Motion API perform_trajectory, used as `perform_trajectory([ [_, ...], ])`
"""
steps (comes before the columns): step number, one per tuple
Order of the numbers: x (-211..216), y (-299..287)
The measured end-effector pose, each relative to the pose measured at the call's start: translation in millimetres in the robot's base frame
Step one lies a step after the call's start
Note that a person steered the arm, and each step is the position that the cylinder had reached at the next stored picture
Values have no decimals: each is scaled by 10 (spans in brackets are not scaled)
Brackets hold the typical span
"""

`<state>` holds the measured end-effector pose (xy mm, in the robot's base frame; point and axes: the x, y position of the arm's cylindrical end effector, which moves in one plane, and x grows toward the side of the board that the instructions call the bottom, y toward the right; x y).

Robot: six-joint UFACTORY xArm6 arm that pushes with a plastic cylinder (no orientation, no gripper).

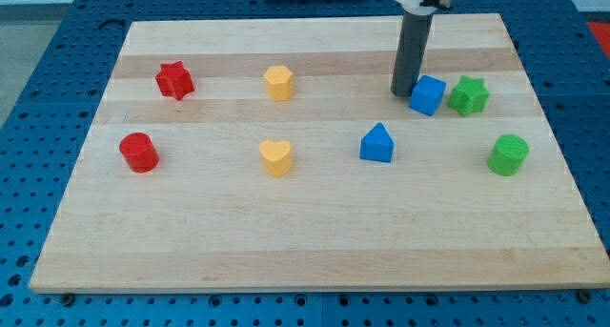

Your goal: Push the blue triangle right and up

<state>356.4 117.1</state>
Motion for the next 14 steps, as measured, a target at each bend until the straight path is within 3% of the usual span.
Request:
perform_trajectory([
  [3,1,-48],
  [5,315,-744],
  [7,630,-1067],
  [8,1025,-913],
  [12,982,81],
  [13,994,66],
  [14,1360,-277],
])
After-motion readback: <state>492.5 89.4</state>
